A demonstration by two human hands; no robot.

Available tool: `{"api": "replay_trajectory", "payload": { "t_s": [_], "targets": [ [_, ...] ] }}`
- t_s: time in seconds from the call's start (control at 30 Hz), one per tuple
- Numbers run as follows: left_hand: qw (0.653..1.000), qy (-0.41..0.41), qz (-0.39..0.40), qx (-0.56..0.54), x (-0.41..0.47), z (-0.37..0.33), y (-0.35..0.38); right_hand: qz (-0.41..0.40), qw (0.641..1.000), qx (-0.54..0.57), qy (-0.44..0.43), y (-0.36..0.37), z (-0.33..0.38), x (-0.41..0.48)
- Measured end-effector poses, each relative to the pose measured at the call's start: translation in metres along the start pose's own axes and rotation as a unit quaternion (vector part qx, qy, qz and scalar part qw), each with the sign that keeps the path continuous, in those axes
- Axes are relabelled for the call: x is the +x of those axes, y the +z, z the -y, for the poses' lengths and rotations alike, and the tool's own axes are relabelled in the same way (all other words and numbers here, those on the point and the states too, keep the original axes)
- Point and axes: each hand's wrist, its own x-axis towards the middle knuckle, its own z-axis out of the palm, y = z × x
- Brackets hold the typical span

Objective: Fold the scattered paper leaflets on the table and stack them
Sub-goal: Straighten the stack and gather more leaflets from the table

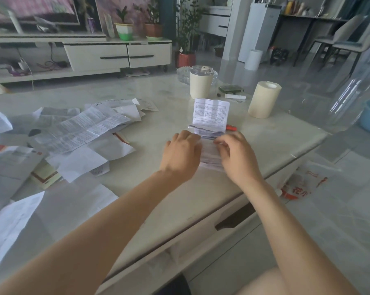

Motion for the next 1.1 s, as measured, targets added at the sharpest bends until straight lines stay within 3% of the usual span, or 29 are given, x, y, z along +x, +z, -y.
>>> {"api": "replay_trajectory", "payload": {
  "t_s": [0.2,0.37,0.5,0.67,0.77,0.9,1.0,1.1],
  "targets": [
    [0.993,-0.008,-0.058,-0.098,0.002,-0.004,-0.017,-0.06,0.988,0.131,0.058,-0.022,-0.002,0.018],
    [0.992,-0.006,-0.063,-0.107,0.005,0.0,-0.025,-0.097,0.959,0.248,0.095,-0.03,0.008,0.024],
    [0.991,-0.005,-0.08,-0.104,-0.005,0.012,-0.039,-0.12,0.954,0.263,0.075,-0.023,0.032,0.029],
    [0.994,-0.017,-0.088,-0.055,-0.032,0.051,-0.076,-0.091,0.957,0.276,0.009,-0.002,0.076,0.029],
    [0.993,-0.067,-0.089,-0.035,-0.061,0.088,-0.111,-0.027,0.961,0.274,-0.042,0.015,0.115,0.024],
    [0.988,-0.115,-0.103,-0.023,-0.097,0.121,-0.145,0.147,0.969,0.153,-0.13,0.043,0.154,0.007],
    [0.985,-0.137,-0.101,-0.014,-0.122,0.138,-0.162,0.247,0.946,0.036,-0.205,0.067,0.175,-0.006],
    [0.984,-0.135,-0.116,-0.009,-0.141,0.149,-0.169,0.267,0.917,-0.101,-0.278,0.077,0.185,-0.011]
  ]
}}
